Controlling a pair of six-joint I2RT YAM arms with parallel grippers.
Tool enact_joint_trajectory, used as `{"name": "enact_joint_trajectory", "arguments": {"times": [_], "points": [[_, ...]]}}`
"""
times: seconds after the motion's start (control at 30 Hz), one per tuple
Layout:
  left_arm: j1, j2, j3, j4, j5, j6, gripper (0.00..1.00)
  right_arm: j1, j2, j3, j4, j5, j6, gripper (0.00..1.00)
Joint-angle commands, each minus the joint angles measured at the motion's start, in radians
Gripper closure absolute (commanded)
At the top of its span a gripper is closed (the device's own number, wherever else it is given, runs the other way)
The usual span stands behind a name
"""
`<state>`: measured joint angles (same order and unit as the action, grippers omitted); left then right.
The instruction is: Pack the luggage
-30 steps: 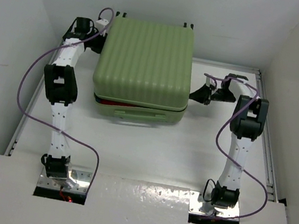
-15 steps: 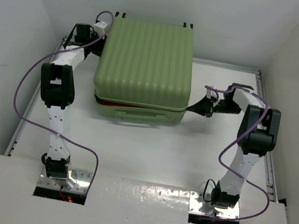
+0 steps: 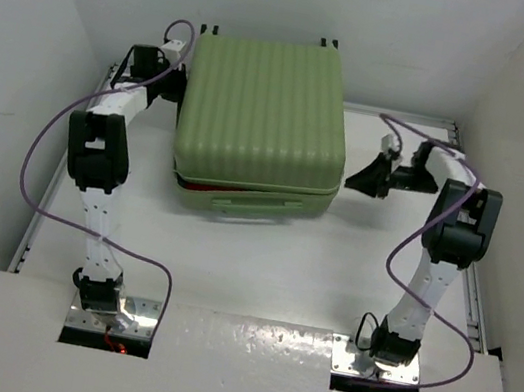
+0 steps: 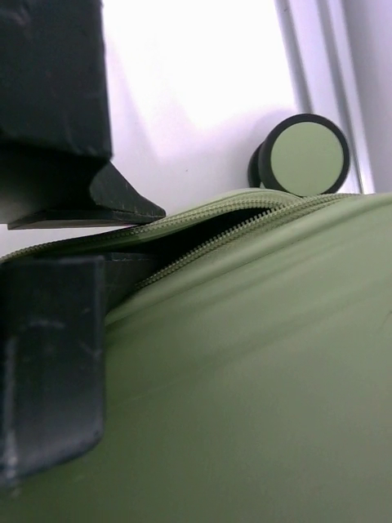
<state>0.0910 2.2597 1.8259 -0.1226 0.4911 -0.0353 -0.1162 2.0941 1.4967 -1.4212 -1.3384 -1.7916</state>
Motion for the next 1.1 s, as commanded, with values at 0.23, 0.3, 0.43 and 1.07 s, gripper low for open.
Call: {"name": "enact_joint_trajectory", "arguments": {"times": [0.23, 0.3, 0.43, 1.07], "points": [[-0.004, 0.222, 0.148, -0.387, 0.155, 0.126, 1.00, -0.089, -0.085, -0.032, 0.621, 0.056, 0.698, 0.68], [0.006, 0.232, 0.186, -0.429, 0.164, 0.135, 1.00, -0.068, -0.048, 0.047, 0.607, 0.035, 0.642, 0.68], [0.015, 0.258, 0.231, -0.460, 0.164, 0.146, 1.00, -0.033, 0.146, 0.288, 0.245, 0.010, 0.342, 0.64], [0.015, 0.276, 0.211, -0.469, 0.155, 0.156, 1.00, 0.021, 0.241, 0.422, -0.068, 0.042, -0.020, 0.68]]}}
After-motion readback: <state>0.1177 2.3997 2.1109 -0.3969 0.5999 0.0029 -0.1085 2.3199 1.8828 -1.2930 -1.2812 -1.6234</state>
